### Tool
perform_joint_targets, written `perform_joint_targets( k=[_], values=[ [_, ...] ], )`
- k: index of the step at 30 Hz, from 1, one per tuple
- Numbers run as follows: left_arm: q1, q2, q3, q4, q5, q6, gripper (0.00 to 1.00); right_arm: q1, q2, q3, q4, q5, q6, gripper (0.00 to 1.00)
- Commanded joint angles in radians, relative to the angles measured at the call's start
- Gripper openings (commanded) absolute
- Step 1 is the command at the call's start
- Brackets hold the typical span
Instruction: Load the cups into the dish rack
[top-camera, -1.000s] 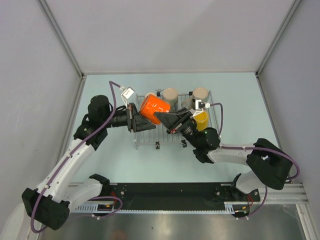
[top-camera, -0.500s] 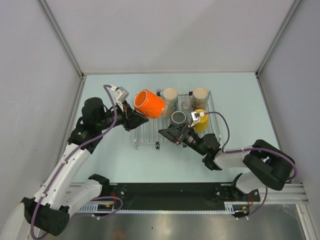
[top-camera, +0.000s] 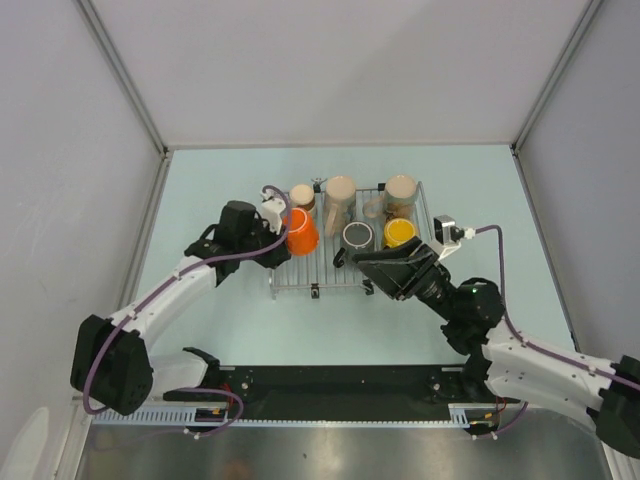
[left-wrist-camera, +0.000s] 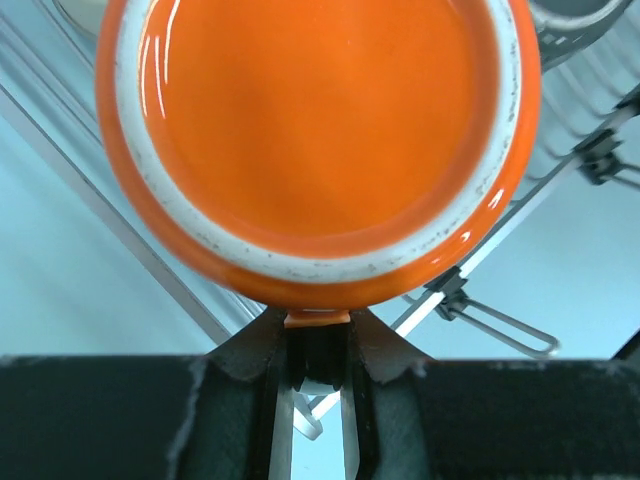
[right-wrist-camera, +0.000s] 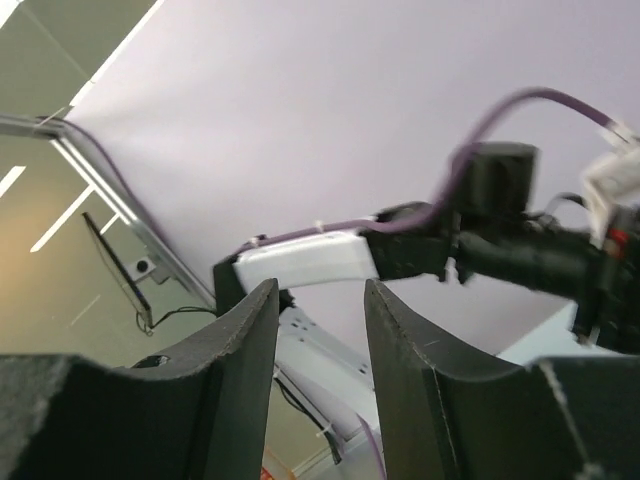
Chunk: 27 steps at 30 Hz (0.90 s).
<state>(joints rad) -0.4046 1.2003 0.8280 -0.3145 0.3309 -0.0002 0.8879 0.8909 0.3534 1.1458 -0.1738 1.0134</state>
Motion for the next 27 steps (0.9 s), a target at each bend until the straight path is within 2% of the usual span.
perform_joint_targets(
  k=[1,6,17,27],
  values=[
    [-0.046,0.011,0.028,0.100,-0.093,0.052,0.01,0.037,-0.143,0.096,-0.346,0.011,-0.166,0.45],
    [-0.079,0.084,0.034,0.138,-0.133,0.043,0.01,0.042,-0.207,0.125,-0.530,0.028,-0.206,0.45],
    [-0.146,0.189,0.042,0.173,-0.228,0.036,0.01,0.002,-0.253,0.186,-0.759,0.027,-0.263,0.48],
    [-0.148,0.238,0.028,0.187,-0.240,0.016,0.01,-0.046,-0.317,0.193,-0.856,0.031,-0.288,0.53]
  ],
)
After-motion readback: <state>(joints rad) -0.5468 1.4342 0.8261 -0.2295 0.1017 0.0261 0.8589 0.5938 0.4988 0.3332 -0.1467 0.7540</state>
